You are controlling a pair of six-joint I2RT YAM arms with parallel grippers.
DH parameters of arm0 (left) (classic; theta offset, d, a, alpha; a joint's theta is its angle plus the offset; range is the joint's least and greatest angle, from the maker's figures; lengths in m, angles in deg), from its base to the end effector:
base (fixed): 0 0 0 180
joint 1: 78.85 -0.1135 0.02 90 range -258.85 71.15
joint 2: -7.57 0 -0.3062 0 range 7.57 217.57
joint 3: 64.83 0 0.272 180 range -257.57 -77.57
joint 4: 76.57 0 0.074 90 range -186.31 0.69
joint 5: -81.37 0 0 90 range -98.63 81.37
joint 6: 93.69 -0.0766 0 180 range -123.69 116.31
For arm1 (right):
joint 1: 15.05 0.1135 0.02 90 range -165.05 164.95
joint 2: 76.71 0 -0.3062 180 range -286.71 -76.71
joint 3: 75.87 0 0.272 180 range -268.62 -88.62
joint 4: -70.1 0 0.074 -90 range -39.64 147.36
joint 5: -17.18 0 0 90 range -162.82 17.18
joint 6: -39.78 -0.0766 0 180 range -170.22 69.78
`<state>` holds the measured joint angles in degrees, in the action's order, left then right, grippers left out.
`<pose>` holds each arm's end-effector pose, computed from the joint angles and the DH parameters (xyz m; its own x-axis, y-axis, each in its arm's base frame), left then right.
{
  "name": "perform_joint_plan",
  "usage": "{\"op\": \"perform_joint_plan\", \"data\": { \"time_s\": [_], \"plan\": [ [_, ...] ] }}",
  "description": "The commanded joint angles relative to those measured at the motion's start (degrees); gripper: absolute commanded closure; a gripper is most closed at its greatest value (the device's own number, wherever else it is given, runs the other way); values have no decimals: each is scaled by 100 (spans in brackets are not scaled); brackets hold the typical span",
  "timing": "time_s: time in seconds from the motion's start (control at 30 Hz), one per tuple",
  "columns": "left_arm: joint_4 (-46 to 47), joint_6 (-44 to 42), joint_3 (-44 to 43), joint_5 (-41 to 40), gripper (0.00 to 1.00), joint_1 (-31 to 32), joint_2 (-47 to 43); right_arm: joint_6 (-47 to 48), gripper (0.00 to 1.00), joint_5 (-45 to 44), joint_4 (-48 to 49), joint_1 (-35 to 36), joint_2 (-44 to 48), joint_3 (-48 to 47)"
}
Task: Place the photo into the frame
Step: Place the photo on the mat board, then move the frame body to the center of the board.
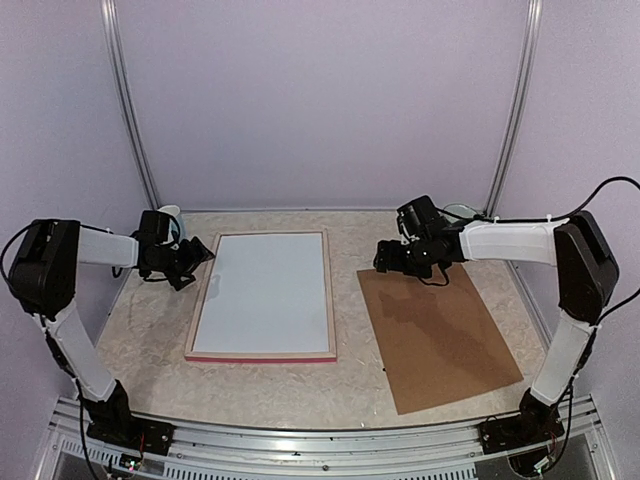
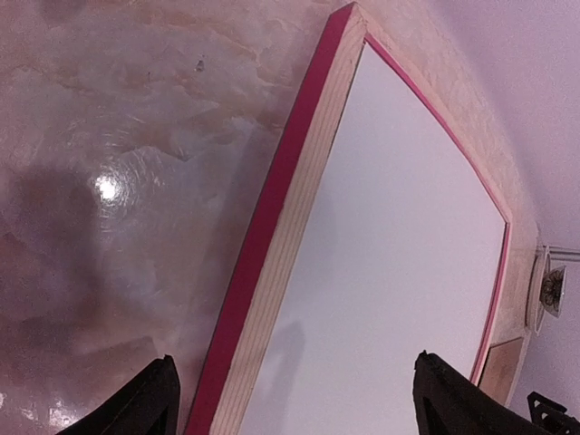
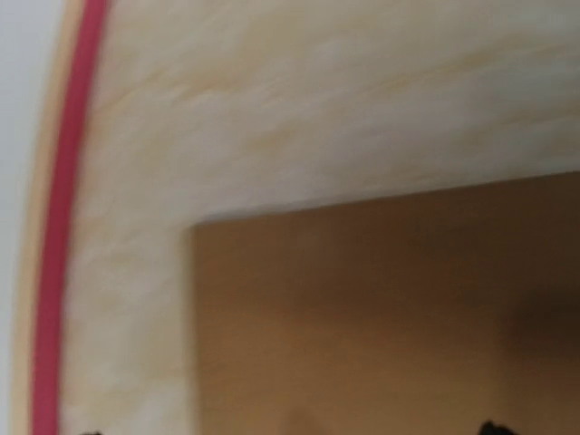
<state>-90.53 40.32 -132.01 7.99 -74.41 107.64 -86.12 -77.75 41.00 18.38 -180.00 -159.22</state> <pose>0.3998 -0.0530 0.1597 -0.7102 -0.6126 -0.3469 -0.3117 0.7155 -0.6253 0.3747 0.2395 0.2052 -0.8048 0.1687 -0.5691 -0.0370 0.9426 0.3318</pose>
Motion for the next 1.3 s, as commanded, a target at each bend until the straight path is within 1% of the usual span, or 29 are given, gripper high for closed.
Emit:
{"op": "perform_joint_plan", "data": {
  "time_s": [0.0, 0.03, 0.13, 0.37, 0.63, 0.8, 1.0, 1.1, 1.27],
  "plan": [
    [-334, -306, -442, -527, 14, 228, 304, 174, 11, -101, 229, -563, 580, 496],
    [-354, -298, -505, -567, 17, 280, 403, 191, 11, -81, 262, -689, 664, 627],
    [-357, -258, -651, -609, 19, 459, 636, 220, 12, 13, 386, -1062, 921, 1078],
    [-356, -125, -882, -670, 19, 885, 907, 272, 11, 164, 422, -1652, 1283, 1638],
    [-233, 19, -847, -577, 19, 1209, 910, 148, 10, 402, 524, -2102, 1653, 2248],
    [-292, 32, -945, -670, 12, 1188, 838, 56, 10, 801, 705, -2432, 1806, 2713],
    [-486, -126, -1207, -985, 5, 1304, 231, 29, 10, 1090, 822, -2786, 2144, 3177],
    [-679, -218, -1483, -1049, 2, 1576, -40, 72, 10, 1115, 765, -2876, 2318, 3255],
    [-801, -205, -1950, -1020, 1, 2439, -146, 126, 10, 1326, 724, -3139, 2485, 3392]
  ]
}}
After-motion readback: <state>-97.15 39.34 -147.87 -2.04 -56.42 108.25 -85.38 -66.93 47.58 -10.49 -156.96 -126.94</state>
